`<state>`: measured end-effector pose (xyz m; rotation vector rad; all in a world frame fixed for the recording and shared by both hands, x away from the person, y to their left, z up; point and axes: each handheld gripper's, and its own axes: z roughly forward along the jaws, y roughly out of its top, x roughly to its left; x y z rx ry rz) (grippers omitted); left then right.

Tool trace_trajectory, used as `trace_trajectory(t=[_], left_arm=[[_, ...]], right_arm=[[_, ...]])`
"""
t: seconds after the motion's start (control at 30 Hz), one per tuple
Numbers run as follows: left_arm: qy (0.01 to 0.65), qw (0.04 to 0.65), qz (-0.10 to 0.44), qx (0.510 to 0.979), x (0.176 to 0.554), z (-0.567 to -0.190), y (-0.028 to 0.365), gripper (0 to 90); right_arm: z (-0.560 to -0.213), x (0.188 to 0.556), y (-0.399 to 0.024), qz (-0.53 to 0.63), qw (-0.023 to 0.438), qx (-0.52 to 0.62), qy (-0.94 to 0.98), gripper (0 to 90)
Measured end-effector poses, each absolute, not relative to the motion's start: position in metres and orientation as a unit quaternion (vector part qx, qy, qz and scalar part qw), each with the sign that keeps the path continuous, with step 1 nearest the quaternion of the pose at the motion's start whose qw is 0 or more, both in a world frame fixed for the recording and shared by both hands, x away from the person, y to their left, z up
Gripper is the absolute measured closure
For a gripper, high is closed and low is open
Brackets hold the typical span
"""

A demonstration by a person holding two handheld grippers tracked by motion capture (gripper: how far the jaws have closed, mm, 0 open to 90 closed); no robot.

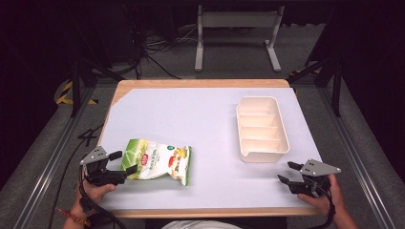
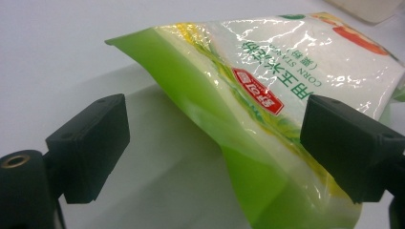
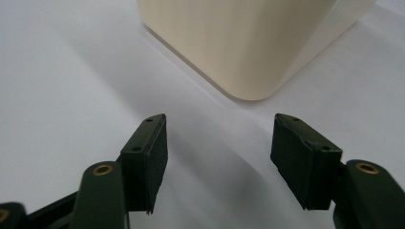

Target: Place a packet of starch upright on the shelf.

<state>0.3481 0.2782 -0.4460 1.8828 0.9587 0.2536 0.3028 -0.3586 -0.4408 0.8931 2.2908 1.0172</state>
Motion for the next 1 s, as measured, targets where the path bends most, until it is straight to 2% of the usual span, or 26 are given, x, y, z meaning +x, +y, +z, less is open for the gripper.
trace_trajectory(t=[0.33,0.37,0.43,0.6,0.77,0.83,0.87,0.9,1.0], left_arm=[[0.408,0.473,0.069,0.778,0.359,-0.455,0.272,10.3],[0.410,0.472,0.064,0.778,0.359,-0.455,0.272,17.7],[0.414,0.458,0.057,0.785,0.363,-0.454,0.267,24.2],[0.415,0.442,0.033,0.795,0.370,-0.454,0.255,26.8],[0.417,0.452,-0.004,0.789,0.375,-0.456,0.257,37.4],[0.423,0.449,-0.002,0.787,0.376,-0.456,0.258,37.4],[0.425,0.444,0.009,0.789,0.375,-0.456,0.259,28.9],[0.428,0.450,0.019,0.784,0.373,-0.453,0.261,25.1],[0.432,0.447,0.035,0.782,0.370,-0.451,0.262,18.6]], right_arm=[[-0.441,0.303,-0.357,0.372,0.242,0.322,0.836,36.0],[-0.441,0.302,-0.356,0.370,0.242,0.319,0.838,35.9],[-0.440,0.301,-0.355,0.374,0.245,0.314,0.838,35.9],[-0.437,0.299,-0.355,0.392,0.249,0.304,0.832,35.9],[-0.438,0.299,-0.357,0.390,0.247,0.306,0.833,35.9],[-0.438,0.299,-0.356,0.392,0.247,0.305,0.832,35.9],[-0.438,0.299,-0.356,0.391,0.246,0.305,0.833,35.6],[-0.438,0.299,-0.356,0.389,0.245,0.304,0.834,35.6],[-0.439,0.301,-0.356,0.388,0.243,0.305,0.835,35.6]])
